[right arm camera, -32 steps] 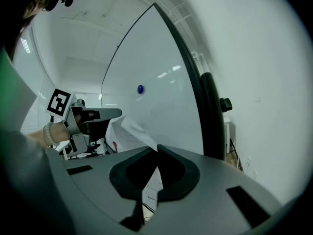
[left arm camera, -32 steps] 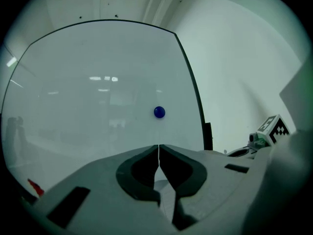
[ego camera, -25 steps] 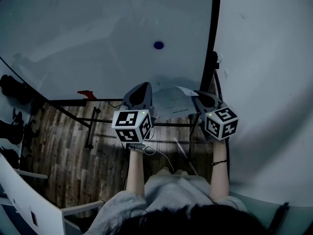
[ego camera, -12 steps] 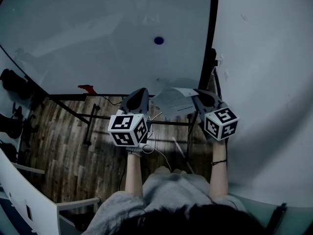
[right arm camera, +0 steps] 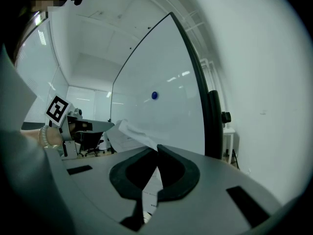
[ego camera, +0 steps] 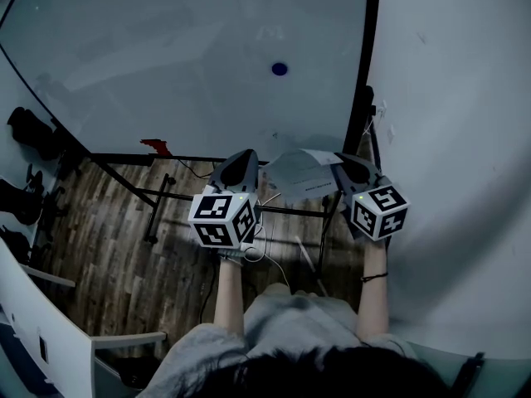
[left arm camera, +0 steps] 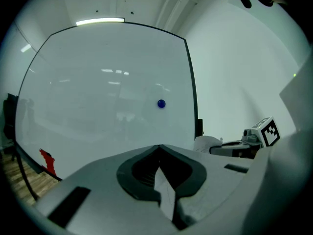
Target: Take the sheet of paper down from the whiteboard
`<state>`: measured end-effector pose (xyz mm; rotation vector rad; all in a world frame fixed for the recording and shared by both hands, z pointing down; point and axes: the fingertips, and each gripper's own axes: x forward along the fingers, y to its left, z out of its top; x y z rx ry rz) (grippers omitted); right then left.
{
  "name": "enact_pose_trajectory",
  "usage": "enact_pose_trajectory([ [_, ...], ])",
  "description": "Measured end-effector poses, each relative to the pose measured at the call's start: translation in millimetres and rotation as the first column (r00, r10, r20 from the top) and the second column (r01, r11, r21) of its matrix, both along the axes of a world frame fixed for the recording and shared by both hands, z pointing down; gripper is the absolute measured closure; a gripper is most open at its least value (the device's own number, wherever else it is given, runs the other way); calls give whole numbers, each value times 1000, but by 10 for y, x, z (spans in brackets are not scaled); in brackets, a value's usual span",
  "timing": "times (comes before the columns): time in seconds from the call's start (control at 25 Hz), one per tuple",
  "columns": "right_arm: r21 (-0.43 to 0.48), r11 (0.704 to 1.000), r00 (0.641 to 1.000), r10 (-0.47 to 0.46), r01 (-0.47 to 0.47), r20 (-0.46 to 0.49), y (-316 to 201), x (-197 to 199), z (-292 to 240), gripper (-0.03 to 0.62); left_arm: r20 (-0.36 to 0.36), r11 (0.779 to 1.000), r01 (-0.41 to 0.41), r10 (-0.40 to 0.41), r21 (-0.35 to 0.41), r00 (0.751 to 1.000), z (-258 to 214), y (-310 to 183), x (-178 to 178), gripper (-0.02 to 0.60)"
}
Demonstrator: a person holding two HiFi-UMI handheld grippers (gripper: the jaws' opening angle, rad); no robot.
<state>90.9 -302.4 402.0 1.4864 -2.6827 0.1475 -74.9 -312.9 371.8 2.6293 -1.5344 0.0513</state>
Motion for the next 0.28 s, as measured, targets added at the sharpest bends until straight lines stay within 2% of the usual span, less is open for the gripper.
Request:
enact_pose_trajectory([
  [0.28, -2, 1000, 1000, -1, 1, 2, 27, -7, -37, 594, -1, 1000, 11, -11, 1, 1000, -45, 33, -14, 575],
])
